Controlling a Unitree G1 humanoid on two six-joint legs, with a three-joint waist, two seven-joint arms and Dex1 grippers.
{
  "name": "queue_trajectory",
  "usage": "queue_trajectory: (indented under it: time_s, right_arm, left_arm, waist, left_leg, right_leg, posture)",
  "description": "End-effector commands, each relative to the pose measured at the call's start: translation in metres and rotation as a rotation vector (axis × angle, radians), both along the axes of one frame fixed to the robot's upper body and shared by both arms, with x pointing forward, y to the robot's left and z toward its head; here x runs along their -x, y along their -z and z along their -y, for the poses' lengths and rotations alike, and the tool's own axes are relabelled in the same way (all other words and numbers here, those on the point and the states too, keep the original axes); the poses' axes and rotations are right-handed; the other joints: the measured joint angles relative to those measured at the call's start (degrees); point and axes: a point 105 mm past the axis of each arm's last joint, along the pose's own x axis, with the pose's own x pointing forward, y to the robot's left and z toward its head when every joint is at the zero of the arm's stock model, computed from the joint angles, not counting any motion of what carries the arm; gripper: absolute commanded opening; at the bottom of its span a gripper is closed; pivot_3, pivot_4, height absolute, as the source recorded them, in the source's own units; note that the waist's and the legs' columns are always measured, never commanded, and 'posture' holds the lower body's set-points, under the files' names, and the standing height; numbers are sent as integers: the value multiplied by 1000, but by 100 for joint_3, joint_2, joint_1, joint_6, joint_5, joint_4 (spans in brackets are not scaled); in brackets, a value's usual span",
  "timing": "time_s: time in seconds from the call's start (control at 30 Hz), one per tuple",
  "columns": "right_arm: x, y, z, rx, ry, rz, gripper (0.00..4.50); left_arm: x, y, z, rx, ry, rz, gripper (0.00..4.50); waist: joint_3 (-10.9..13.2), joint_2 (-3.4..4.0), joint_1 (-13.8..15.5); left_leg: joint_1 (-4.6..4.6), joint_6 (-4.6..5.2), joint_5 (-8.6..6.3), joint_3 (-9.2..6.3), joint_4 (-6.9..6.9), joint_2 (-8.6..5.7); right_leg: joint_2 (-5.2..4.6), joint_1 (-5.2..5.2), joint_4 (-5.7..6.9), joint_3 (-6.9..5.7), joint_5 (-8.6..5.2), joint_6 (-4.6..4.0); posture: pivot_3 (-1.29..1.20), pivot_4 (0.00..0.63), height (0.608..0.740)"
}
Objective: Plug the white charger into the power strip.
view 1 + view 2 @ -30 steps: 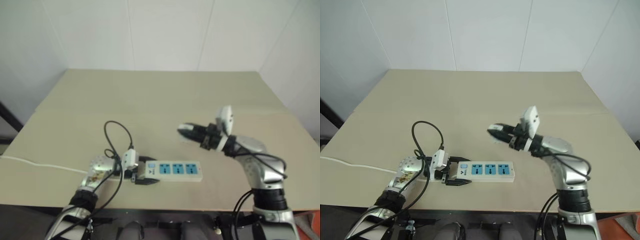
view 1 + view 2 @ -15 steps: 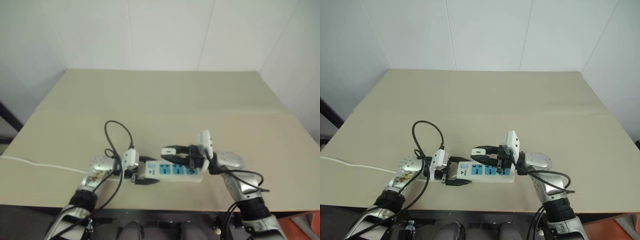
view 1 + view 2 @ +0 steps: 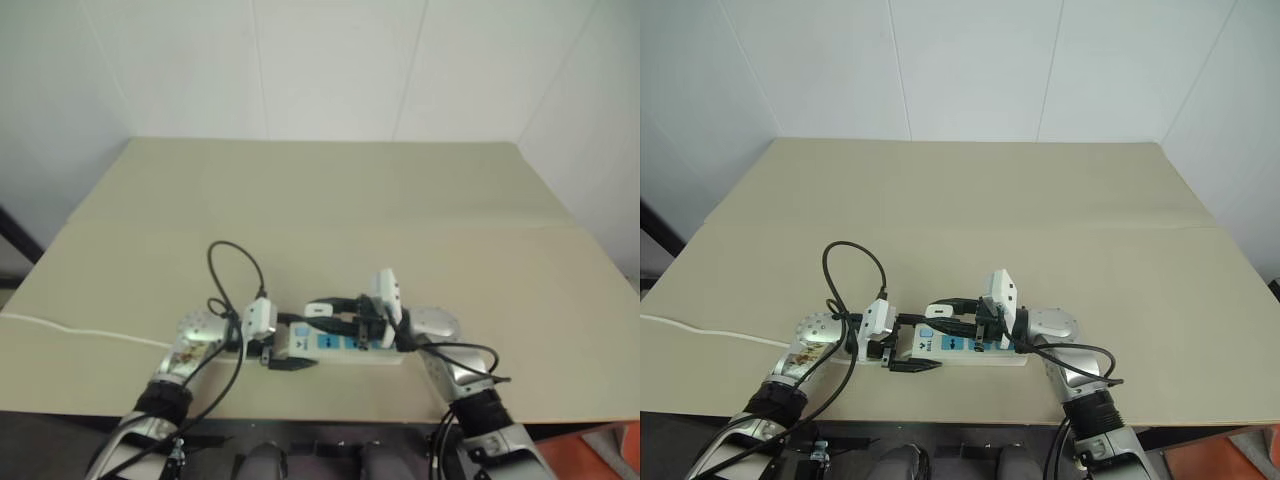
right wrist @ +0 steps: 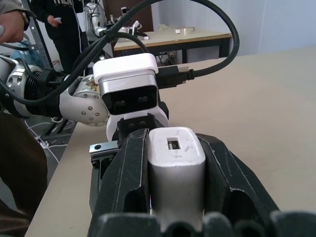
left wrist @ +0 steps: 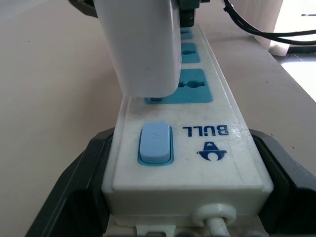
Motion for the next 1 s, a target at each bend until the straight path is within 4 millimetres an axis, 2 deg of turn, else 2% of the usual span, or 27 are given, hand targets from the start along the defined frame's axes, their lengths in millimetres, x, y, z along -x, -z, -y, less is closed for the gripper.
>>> queue_trajectory:
  time_s: [0.03, 0.37, 0.67, 1.0]
  right_arm:
    - [0, 0, 3, 14, -6, 25, 1146]
    - [-6, 9, 18, 55, 34, 11, 1146]
    - [-10, 17, 13, 70, 31, 9, 1146]
    - [-12, 48, 47, 183, 87, -66, 1146]
  left_arm:
    - [7, 18, -6, -74, -1, -51, 3317]
    - [8, 18, -7, -77, 0, -52, 3317]
    - [7, 17, -7, -81, 0, -52, 3317]
    - [7, 17, -8, -80, -11, -50, 3317]
  waist:
    - [0, 0, -1]
    - [-1, -1, 5]
    - [-1, -2, -3]
    - [-7, -8, 15]
  left_leg:
    - [0, 0, 0, 0, 0, 0]
    - [0, 0, 0, 0, -1, 0]
    - [6, 0, 0, 0, -1, -1]
    - [10, 0, 0, 1, -1, -3]
  right_leg:
    - [1, 0, 0, 0, 0, 0]
    - [-1, 1, -2, 0, -1, -1]
    - [-1, 3, 1, 1, -1, -2]
    - [-4, 10, -3, 2, -1, -2]
  posture:
    - [0, 150, 740]
    - [0, 150, 740]
    - [0, 150, 740]
    - [0, 150, 740]
